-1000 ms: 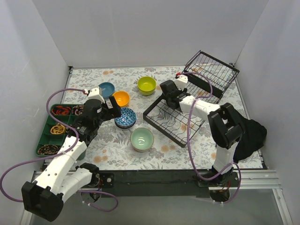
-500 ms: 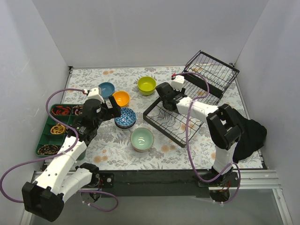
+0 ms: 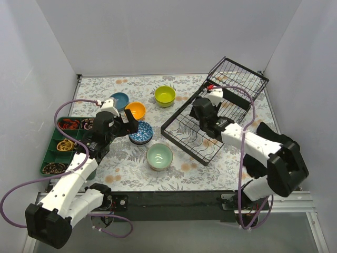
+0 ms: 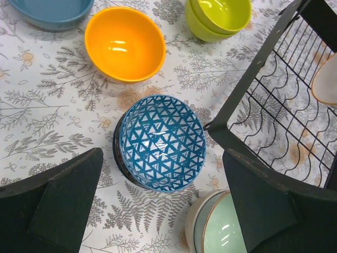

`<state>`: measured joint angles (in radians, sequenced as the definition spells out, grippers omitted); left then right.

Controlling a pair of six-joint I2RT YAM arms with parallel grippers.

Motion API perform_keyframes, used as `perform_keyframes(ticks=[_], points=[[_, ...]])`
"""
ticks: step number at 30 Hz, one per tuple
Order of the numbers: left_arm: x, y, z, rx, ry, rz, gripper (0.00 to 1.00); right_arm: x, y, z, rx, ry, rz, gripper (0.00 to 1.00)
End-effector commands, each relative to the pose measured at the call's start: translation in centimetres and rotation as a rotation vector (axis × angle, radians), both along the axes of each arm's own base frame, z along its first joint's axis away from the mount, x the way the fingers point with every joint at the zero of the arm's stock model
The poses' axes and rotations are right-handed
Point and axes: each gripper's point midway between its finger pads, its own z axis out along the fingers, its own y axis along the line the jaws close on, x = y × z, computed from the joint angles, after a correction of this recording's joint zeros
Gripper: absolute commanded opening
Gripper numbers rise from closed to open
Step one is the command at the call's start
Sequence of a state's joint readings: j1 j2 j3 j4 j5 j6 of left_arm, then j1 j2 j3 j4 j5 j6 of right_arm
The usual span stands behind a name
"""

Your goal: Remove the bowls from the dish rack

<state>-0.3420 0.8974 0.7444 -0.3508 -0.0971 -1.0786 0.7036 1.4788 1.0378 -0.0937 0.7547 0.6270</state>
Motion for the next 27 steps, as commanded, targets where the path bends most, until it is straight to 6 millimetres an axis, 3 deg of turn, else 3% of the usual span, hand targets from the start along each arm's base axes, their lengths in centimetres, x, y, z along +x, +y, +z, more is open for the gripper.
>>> perform_keyframes(ticks=[1,3,5,6,10,18,23,27], points=[[0.0,-1.4,-0.2,-0.017,-0.006,-0.084,0.98,-1.0,2.2,5.1,0.177,-0.149,0.151,0.18],[-0.2,-2.4,-0.3,-0.041,0.003,-0.14,0.98,-2.0,2.7,5.0,0.222,-0.158,0.202,0.18],[-0.3,-2.9,-0.1,-0.053,0.0,-0.166,0.98,-3.2,3.4,6.7,0.297,-0.197,0.27,0.18],[-0.4,-3.2,-0.1,-0.063,0.002,-0.185,0.98,-3.8,3.5,6.0,0.307,-0.191,0.297,0.18],[-1.0,-4.4,0.9,-0.121,-0.004,-0.233,0.98,-7.0,5.5,8.5,0.457,-0.266,0.488,0.18],[-3.5,-8.2,3.2,-0.359,0.018,-0.349,0.98,-12.7,8.3,11.6,0.698,-0.37,0.806,0.17],[-3.8,-10.1,3.9,-0.398,0.01,-0.351,0.98,-15.3,9.1,11.5,0.82,-0.36,0.919,0.17],[-3.8,-11.4,2.6,-0.383,0.05,-0.328,0.97,-16.3,9.4,11.4,0.868,-0.353,0.968,0.17]])
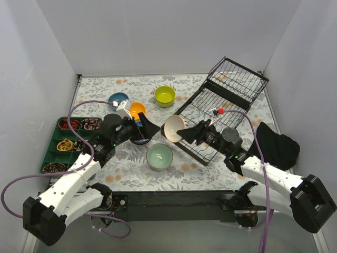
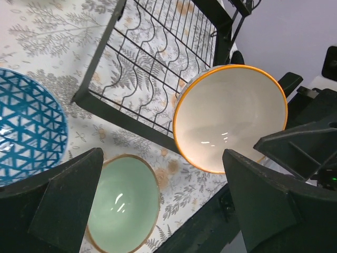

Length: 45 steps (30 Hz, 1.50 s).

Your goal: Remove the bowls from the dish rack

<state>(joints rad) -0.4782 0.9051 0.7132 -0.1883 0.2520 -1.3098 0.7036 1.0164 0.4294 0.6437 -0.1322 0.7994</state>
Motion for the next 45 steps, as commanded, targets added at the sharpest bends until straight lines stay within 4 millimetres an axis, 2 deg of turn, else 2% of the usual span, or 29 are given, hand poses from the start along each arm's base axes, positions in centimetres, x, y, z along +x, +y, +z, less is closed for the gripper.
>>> perform_keyframes(ticks=[1,7,12,13,16,19,20,22,24,28,29,32,34,35,36,38,40,42,43,45], points=[[0.1,-1.6,-0.3,-0.015,0.021,0.026,0.97,-2.4,0.9,6.4,0.217,-0.149,0.129,0.17],[0.0,-2.9,-2.1,-0.004,0.081,0.057,0.86,-3.3,1.1,6.5,0.249,-0.152,0.171,0.17],[-0.4,-4.0,-2.0,-0.03,0.077,0.034,0.73,-3.6,1.4,6.0,0.254,-0.143,0.191,0.17],[-0.6,-4.2,-2.1,-0.032,0.081,0.032,0.65,-3.6,1.4,5.8,0.254,-0.138,0.191,0.17],[-0.8,-4.6,-2.1,-0.04,0.083,0.025,0.52,-3.9,1.5,5.3,0.253,-0.13,0.202,0.17],[-1.0,-4.7,-2.3,-0.041,0.084,0.028,0.31,-4.0,1.6,4.8,0.248,-0.122,0.204,0.18],[-1.1,-4.6,-2.5,-0.039,0.086,0.03,0.21,-4.0,1.5,4.7,0.245,-0.121,0.204,0.18],[-1.2,-4.4,-2.5,-0.037,0.082,0.034,0.11,-4.0,1.5,4.4,0.241,-0.118,0.2,0.2],[-1.3,-4.1,-2.3,-0.028,0.07,0.041,0.0,-4.1,1.4,4.0,0.233,-0.118,0.201,0.28],[-1.1,-2.2,-2.6,0.051,0.071,0.104,0.0,-4.0,1.1,3.3,0.205,-0.123,0.181,0.5],[-1.1,-1.9,-2.5,0.065,0.069,0.115,0.0,-3.9,1.1,2.6,0.181,-0.108,0.172,0.58],[-1.3,-0.4,-2.3,0.128,0.072,0.158,0.0,-3.4,0.4,2.3,0.141,-0.138,0.122,0.7],[-1.5,0.8,-2.4,0.185,0.082,0.182,0.0,-2.9,-0.3,1.6,0.089,-0.145,0.077,0.74],[-1.5,1.2,-2.3,0.201,0.083,0.194,0.0,-2.8,-0.6,2.0,0.083,-0.162,0.06,0.77],[-1.6,1.6,-2.3,0.223,0.083,0.205,0.0,-2.4,-1.0,1.1,0.047,-0.139,0.029,0.79],[-2.0,2.3,-2.3,0.257,0.099,0.211,0.0,-2.1,-1.7,1.3,0.01,-0.177,-0.007,0.81],[-2.6,2.9,-2.9,0.301,0.126,0.202,0.0,-1.3,-2.7,0.1,-0.067,-0.169,-0.068,0.83],[-2.9,2.8,-3.1,0.325,0.142,0.18,0.0,-0.6,-4.0,0.0,-0.105,-0.179,-0.144,0.84],[-3.5,2.7,-3.5,0.341,0.167,0.149,0.0,-0.5,-4.5,-0.8,-0.142,-0.163,-0.165,0.84],[-4.1,2.2,-4.1,0.351,0.199,0.104,0.0,0.0,-5.6,-0.6,-0.173,-0.184,-0.221,0.84]])
